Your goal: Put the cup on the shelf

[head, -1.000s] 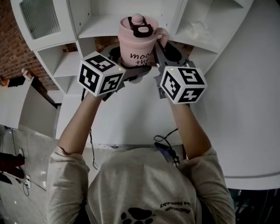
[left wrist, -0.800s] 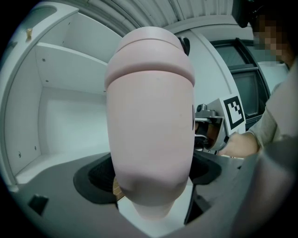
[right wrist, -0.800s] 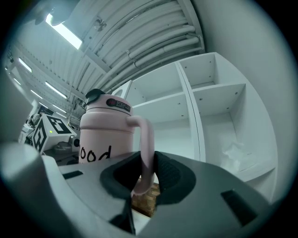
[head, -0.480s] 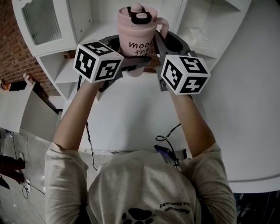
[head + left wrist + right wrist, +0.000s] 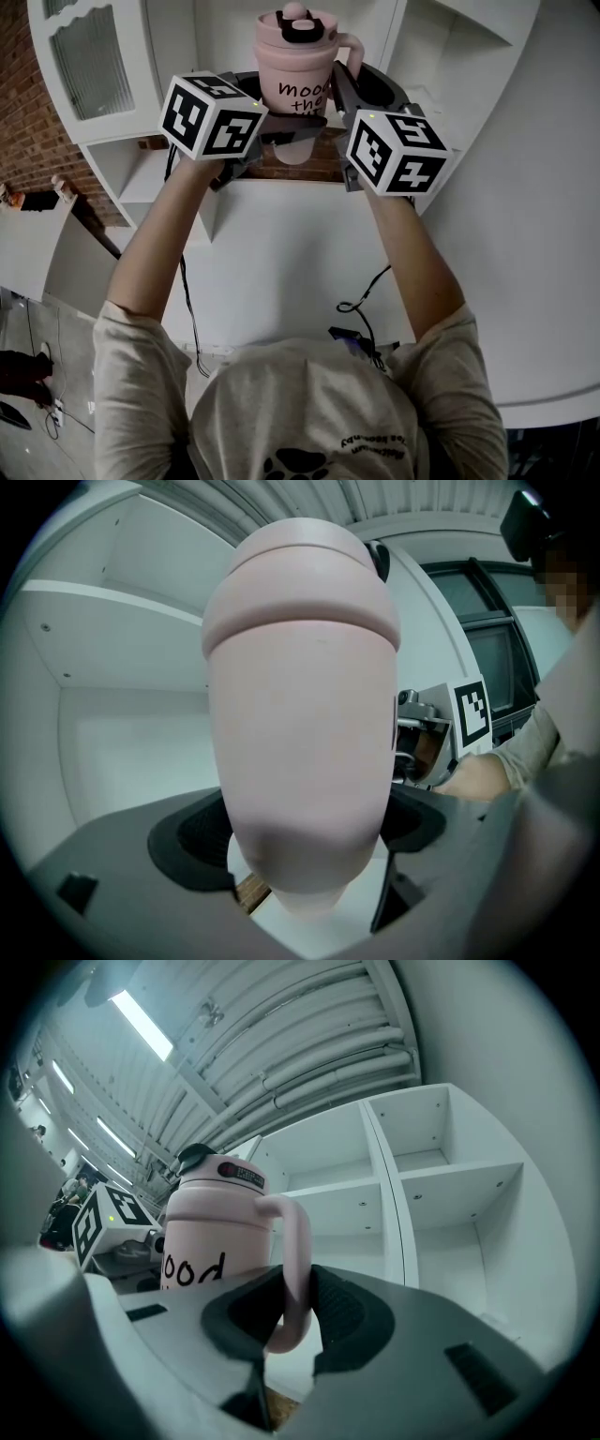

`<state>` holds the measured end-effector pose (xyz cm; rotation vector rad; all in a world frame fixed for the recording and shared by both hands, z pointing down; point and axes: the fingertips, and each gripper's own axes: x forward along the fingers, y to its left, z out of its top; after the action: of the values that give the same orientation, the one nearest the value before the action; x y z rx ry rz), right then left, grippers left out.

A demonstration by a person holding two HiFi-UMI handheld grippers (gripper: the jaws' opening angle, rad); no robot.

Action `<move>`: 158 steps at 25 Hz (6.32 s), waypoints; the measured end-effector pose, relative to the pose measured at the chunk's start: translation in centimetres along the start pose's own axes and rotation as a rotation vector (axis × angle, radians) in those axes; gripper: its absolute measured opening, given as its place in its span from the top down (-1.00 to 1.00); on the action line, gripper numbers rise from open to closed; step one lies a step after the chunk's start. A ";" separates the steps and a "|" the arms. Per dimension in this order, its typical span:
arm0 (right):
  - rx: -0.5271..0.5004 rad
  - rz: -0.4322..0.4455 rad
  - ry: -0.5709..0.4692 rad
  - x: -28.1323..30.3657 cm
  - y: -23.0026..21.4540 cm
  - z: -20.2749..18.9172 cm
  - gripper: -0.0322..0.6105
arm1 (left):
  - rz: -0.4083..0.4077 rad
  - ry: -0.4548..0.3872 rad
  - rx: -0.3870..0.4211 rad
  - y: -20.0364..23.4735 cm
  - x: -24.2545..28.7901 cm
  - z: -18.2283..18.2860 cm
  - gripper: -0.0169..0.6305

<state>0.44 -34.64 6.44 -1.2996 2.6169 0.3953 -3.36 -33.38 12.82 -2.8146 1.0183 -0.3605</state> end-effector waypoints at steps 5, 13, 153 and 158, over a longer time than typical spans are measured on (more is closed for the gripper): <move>0.013 -0.002 -0.017 1.3 -0.7 1.1 0.64 | -0.002 0.010 0.020 1.2 0.2 1.4 -0.48; 0.007 -0.001 -0.037 3.3 -1.5 2.5 0.64 | -0.002 0.019 0.032 3.1 0.6 3.1 -0.49; -0.005 -0.140 0.005 -8.6 4.8 -8.6 0.87 | 0.631 -0.286 -0.030 -3.3 -8.1 -7.5 0.92; -0.005 -0.137 0.071 -10.9 6.0 -11.8 0.87 | 0.630 -0.252 -0.066 -4.5 -8.2 -10.5 0.92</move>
<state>1.53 -26.81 21.62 -1.5103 2.5642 0.3396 -9.51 -25.04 22.35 -2.3263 1.7702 0.0972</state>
